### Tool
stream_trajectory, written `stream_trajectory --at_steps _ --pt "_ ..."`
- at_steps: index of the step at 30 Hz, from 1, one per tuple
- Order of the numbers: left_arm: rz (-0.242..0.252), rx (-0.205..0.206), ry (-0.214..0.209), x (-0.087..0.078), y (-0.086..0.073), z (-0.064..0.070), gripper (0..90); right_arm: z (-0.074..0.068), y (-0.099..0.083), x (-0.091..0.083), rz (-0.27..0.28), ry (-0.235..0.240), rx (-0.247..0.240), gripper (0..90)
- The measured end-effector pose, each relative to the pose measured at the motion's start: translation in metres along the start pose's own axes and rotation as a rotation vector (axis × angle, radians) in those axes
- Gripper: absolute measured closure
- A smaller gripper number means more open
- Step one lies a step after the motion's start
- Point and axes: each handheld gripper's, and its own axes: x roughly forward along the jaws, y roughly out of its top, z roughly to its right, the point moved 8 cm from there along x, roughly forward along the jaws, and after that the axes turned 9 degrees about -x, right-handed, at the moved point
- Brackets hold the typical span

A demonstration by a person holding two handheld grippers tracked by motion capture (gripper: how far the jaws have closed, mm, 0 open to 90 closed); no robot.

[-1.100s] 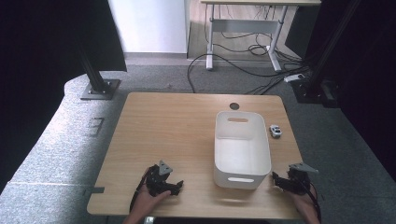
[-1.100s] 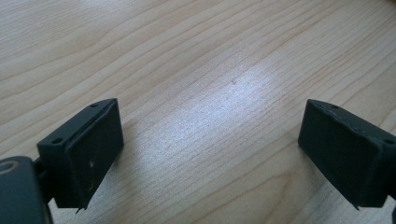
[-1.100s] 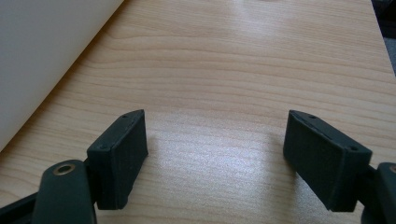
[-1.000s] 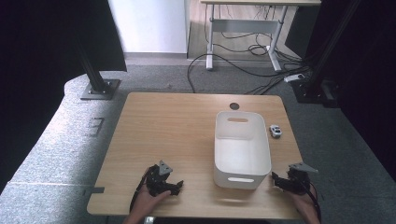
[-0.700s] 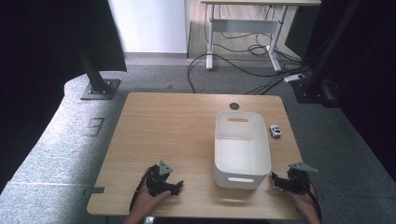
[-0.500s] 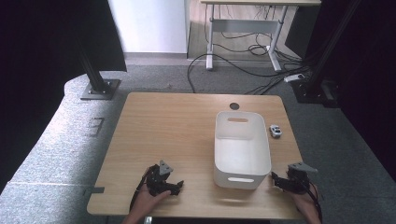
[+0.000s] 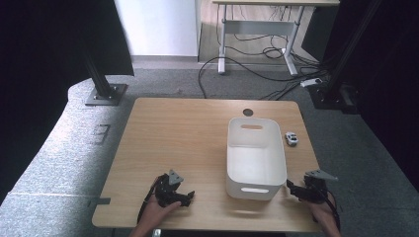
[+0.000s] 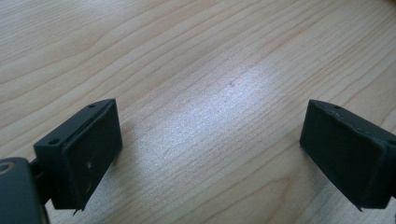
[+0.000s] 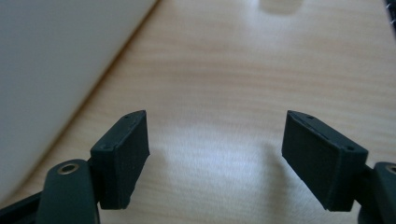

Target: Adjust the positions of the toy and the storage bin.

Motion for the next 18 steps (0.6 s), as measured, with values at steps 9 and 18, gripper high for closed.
stream_trajectory --at_steps 9,18 --pt "0.000 0.000 0.001 0.000 0.000 0.000 5.7 -0.003 0.014 -0.013 0.063 0.012 -0.001 19.3" --pt "0.000 0.000 0.001 0.000 0.000 0.000 5.7 -0.004 0.032 -0.031 0.097 0.005 0.017 18.2"
